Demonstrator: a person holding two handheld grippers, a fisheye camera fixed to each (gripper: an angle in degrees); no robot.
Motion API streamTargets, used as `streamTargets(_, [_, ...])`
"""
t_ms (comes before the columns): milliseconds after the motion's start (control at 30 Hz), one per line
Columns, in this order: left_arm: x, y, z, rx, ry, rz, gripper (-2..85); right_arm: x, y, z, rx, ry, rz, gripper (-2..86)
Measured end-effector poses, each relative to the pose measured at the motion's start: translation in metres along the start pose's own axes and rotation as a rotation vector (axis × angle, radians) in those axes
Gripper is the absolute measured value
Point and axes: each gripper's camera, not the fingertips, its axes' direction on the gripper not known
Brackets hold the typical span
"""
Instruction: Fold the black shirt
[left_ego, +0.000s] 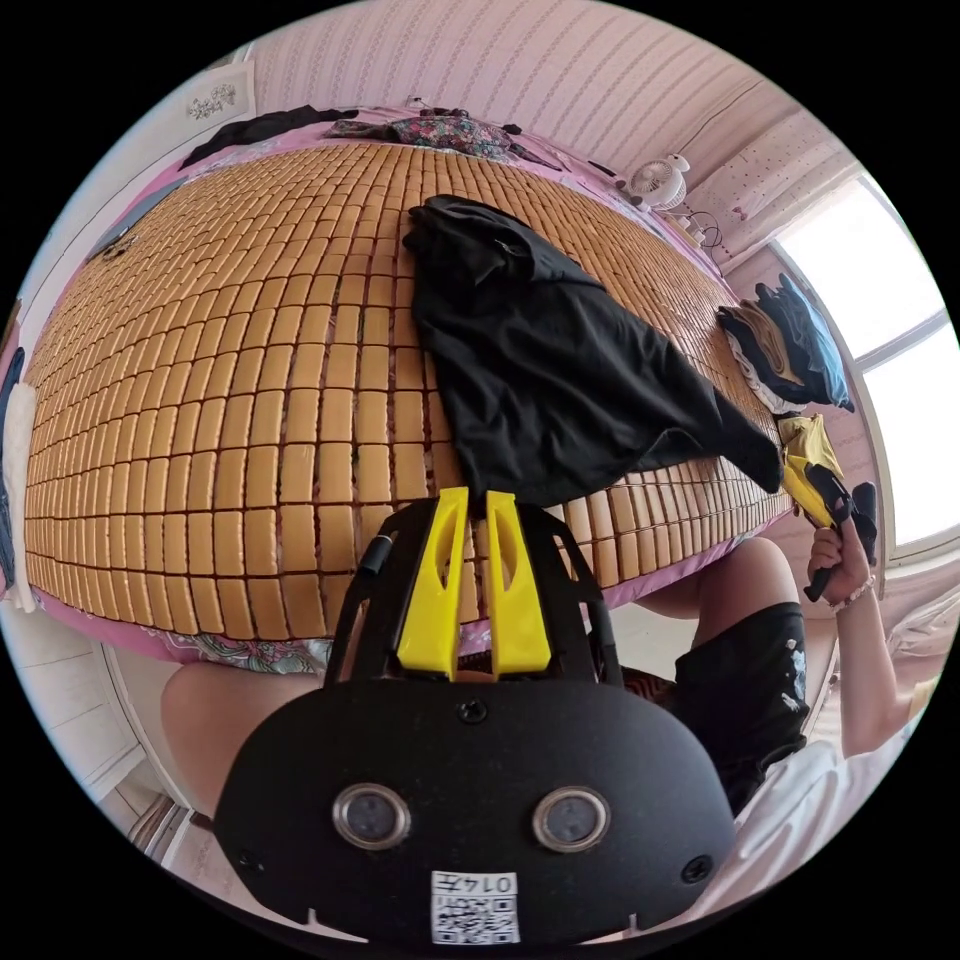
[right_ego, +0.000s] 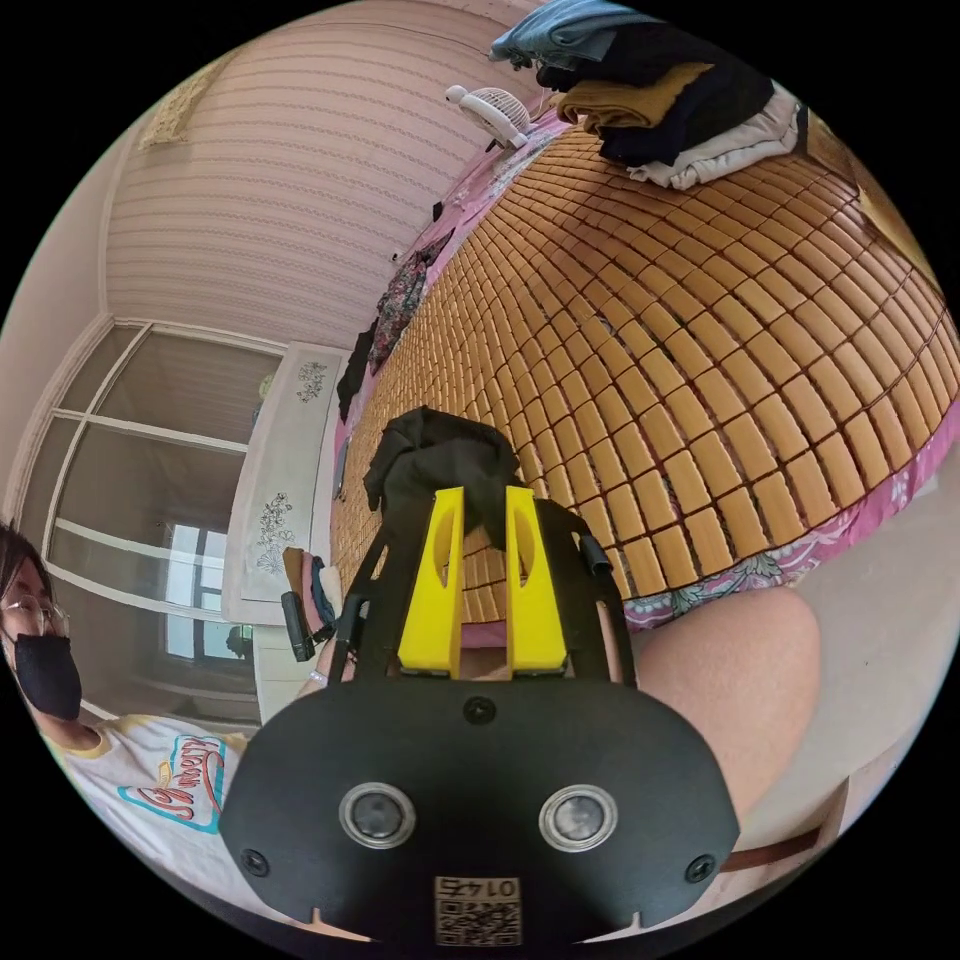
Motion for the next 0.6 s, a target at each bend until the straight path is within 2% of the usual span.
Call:
streamTargets(133, [0.008,0.008,-0.027,-0.019,0.028,0.057,0.6,-0.002,0.003,-0.015,0.037,0.130,-0.012,6.9])
streamTargets(233, [0.008,0.022,-0.063,0.054,0.068,0.062,-0.3,-0.013,0.004,-0.003,-0.088,0.246,-0.086,7.5])
streamTargets(333, [0.004,0.034,-0.087,0.112,0.090,0.022,-0.4,-0.028,0.006,0.018,-0.245,0.243,-0.161,8.0])
streamTargets(433, [0.007,0.040,-0.093,0.075,0.093,0.026,-0.5,-0.043,0.012,0.035,-0.296,0.196,-0.229,8.6])
streamTargets(600, [0.024,0.056,-0.107,0.058,0.041,0.086,-0.5,-0.058,0.025,0.051,-0.329,0.287,-0.266,9.5])
